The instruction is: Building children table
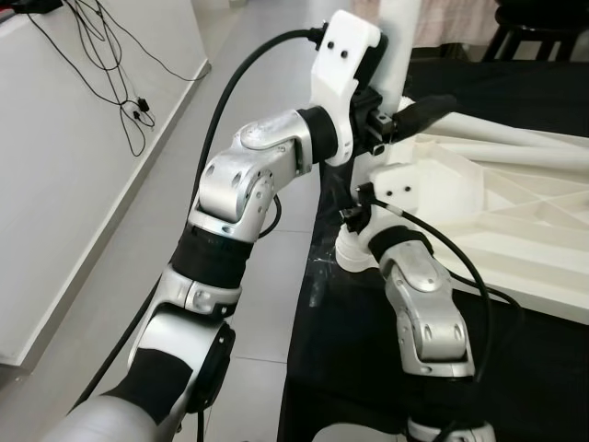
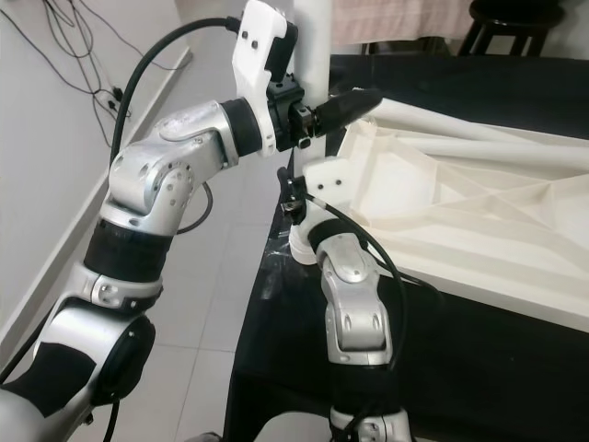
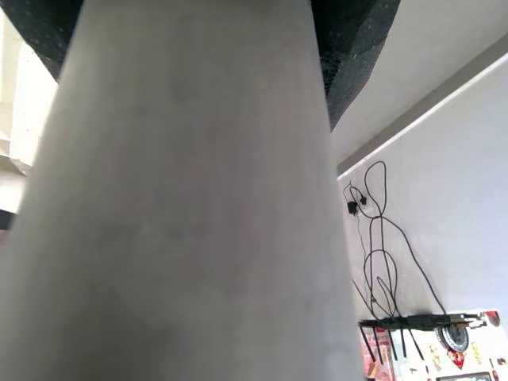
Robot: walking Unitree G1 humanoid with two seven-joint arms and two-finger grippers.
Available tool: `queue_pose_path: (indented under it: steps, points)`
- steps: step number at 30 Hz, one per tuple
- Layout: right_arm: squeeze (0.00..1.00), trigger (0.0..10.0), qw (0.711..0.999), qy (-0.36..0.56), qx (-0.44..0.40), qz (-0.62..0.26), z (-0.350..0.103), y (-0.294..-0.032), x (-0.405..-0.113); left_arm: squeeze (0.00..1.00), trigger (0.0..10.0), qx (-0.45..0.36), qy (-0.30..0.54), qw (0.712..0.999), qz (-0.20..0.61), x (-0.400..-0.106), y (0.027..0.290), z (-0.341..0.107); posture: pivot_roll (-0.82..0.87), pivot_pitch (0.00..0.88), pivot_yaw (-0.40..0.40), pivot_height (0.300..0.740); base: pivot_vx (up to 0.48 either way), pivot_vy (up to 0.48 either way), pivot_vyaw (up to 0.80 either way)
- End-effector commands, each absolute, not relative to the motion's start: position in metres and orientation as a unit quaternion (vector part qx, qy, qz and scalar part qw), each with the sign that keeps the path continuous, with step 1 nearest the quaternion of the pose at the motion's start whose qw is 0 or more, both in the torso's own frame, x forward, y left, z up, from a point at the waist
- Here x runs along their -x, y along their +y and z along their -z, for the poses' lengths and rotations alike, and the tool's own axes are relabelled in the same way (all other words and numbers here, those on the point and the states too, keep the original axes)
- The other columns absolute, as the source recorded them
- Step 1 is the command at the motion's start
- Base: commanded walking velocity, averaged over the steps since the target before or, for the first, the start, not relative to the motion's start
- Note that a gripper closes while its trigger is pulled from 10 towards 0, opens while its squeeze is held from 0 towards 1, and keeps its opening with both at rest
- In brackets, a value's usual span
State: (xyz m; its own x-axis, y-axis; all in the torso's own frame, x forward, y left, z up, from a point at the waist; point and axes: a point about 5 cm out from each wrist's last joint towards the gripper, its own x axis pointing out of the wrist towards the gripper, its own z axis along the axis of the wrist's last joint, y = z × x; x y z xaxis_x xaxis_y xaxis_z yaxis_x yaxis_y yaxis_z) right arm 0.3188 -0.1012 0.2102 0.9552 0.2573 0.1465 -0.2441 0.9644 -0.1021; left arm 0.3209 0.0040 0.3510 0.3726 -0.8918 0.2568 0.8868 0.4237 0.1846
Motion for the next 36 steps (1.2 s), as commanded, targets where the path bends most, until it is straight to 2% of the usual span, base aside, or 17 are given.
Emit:
queue_pose_path:
  steps: [1,3,4,7,10,12,15,16,20,25,26,27,28,30,31,35,36]
  points:
    - [0.0,0.0,0.992,0.012,0.021,-0.124,-0.177,-0.097,-0.318,0.0,10.0,-0.008,-0.164,0.814,0.558,-0.312,0.002,-0.352,-0.02,0.139,0.092,0.74,0.0,0.0,0.0]
    - [0.0,0.0,0.993,0.015,0.019,-0.115,-0.178,-0.096,-0.316,0.0,10.0,-0.004,-0.161,0.806,0.57,-0.307,0.011,-0.35,-0.02,0.138,0.094,0.74,0.0,0.0,0.0]
    - [0.0,0.0,0.994,0.02,0.017,-0.103,-0.181,-0.095,-0.312,0.0,10.0,0.001,-0.158,0.78,0.605,-0.293,0.032,-0.346,-0.02,0.138,0.094,0.74,0.0,0.0,0.0]
    - [0.0,0.0,0.995,0.021,0.014,-0.1,-0.181,-0.096,-0.312,0.0,10.0,-0.007,-0.16,0.778,0.608,-0.286,0.05,-0.346,-0.01,0.137,0.099,0.74,0.0,0.0,0.0]
    - [0.0,0.0,0.995,0.02,0.012,-0.098,-0.181,-0.096,-0.313,0.0,10.0,-0.012,-0.163,0.79,0.59,-0.284,0.062,-0.347,-0.01,0.136,0.1,0.74,0.0,0.0,0.0]
    - [0.0,0.0,0.995,0.019,0.009,-0.097,-0.18,-0.097,-0.315,0.0,10.0,-0.032,-0.16,0.816,0.555,-0.291,0.074,-0.346,-0.01,0.136,0.1,0.74,0.0,0.0,0.0]
    - [0.0,0.0,0.995,0.018,0.007,-0.095,-0.181,-0.098,-0.316,0.0,10.0,-0.036,-0.157,0.828,0.537,-0.293,0.082,-0.344,-0.01,0.135,0.097,0.74,0.0,0.0,0.0]
    - [0.0,0.0,0.996,0.017,0.006,-0.091,-0.182,-0.101,-0.318,0.0,10.0,-0.038,-0.15,0.843,0.515,-0.293,0.09,-0.338,0.0,0.134,0.095,0.74,0.0,0.0,0.0]
    - [0.0,0.0,0.996,0.018,0.007,-0.086,-0.183,-0.104,-0.319,0.0,10.0,-0.036,-0.141,0.851,0.505,-0.294,0.095,-0.329,0.0,0.134,0.092,0.74,0.0,0.0,0.0]
    - [0.0,0.0,0.997,0.022,0.006,-0.079,-0.184,-0.108,-0.32,0.0,10.0,-0.03,-0.129,0.857,0.499,-0.268,0.128,-0.321,0.01,0.132,0.088,0.74,0.0,0.0,0.0]
    - [0.0,0.6,0.997,0.022,0.007,-0.077,-0.184,-0.108,-0.32,0.0,10.0,-0.031,-0.126,0.859,0.495,-0.264,0.133,-0.32,0.01,0.132,0.088,0.74,0.0,0.0,0.0]
    - [0.0,0.6,0.997,0.022,0.007,-0.077,-0.184,-0.108,-0.32,0.0,10.0,-0.031,-0.126,0.859,0.495,-0.264,0.133,-0.32,0.01,0.132,0.088,0.74,0.0,0.0,0.0]
    - [0.0,10.0,0.997,0.022,0.005,-0.075,-0.184,-0.11,-0.32,0.0,10.0,-0.029,-0.122,0.864,0.487,-0.26,0.139,-0.318,0.01,0.131,0.088,0.74,0.0,0.0,0.0]
    - [0.0,10.0,0.997,0.022,0.005,-0.075,-0.184,-0.11,-0.32,0.0,10.0,-0.029,-0.122,0.864,0.487,-0.26,0.139,-0.318,0.01,0.131,0.088,0.74,0.0,0.0,0.0]
    - [1.0,10.0,0.997,0.018,-0.002,-0.08,-0.186,-0.111,-0.321,0.0,10.0,-0.024,-0.117,0.873,0.473,-0.257,0.148,-0.313,0.01,0.131,0.089,0.74,0.0,0.0,0.0]
    - [1.0,10.0,0.995,0.01,-0.015,-0.094,-0.188,-0.111,-0.321,0.0,10.0,-0.023,-0.106,0.885,0.452,-0.256,0.156,-0.305,0.0,0.13,0.089,0.74,0.0,0.0,0.0]
    - [1.0,10.0,0.982,-0.026,-0.042,-0.18,-0.2,-0.111,-0.323,0.0,10.0,-0.024,-0.079,0.912,0.402,-0.255,0.163,-0.283,0.01,0.126,0.088,0.74,0.0,0.0,0.0]
